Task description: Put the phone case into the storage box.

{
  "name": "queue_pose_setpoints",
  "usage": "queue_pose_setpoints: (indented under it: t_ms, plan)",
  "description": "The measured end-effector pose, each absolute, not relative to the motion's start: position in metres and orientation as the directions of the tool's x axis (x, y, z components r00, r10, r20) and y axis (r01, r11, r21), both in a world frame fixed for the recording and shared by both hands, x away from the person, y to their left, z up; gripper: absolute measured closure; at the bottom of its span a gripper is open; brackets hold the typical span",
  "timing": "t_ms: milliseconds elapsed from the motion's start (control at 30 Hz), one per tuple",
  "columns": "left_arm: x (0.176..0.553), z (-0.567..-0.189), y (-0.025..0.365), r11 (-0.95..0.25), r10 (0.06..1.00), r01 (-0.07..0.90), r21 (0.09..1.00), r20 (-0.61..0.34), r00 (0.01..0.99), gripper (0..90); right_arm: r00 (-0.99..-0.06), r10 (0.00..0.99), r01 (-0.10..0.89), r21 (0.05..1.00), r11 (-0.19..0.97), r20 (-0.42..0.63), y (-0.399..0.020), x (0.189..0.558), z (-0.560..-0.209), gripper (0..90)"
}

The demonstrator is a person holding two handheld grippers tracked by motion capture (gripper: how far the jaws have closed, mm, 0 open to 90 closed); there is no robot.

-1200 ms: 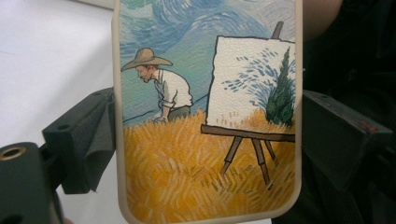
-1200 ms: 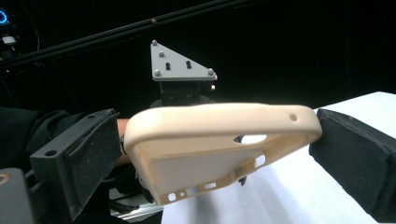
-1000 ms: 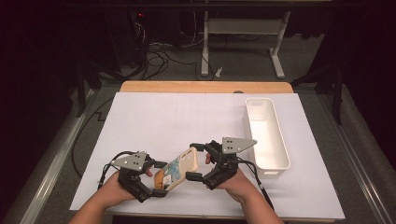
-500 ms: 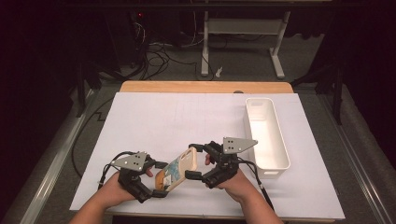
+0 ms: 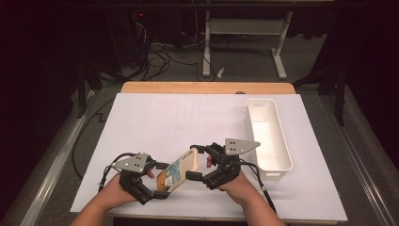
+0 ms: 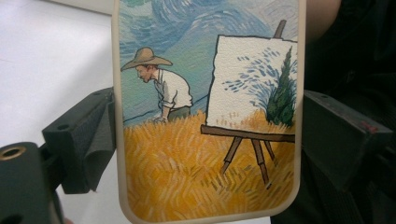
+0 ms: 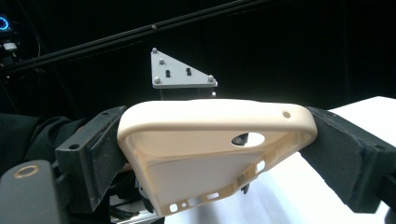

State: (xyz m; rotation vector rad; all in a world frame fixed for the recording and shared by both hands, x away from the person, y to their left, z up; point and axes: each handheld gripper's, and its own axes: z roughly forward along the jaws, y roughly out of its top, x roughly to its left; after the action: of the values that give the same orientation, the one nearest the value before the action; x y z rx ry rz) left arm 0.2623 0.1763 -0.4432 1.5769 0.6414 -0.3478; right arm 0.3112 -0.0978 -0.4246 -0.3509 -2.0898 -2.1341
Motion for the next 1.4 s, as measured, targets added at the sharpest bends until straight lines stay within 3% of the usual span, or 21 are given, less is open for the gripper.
queue_pose_setpoints:
  t_ms: [1400]
  plan:
    - [0.2632, -0.4452, 0.174, -0.011, 0.209, 0.595, 0.804, -0.58, 0.787, 11.1, -0.951, 0.088, 0.294, 0.955, -0.037, 0.296, -0.0961, 0.3111, -0.4254, 12.8]
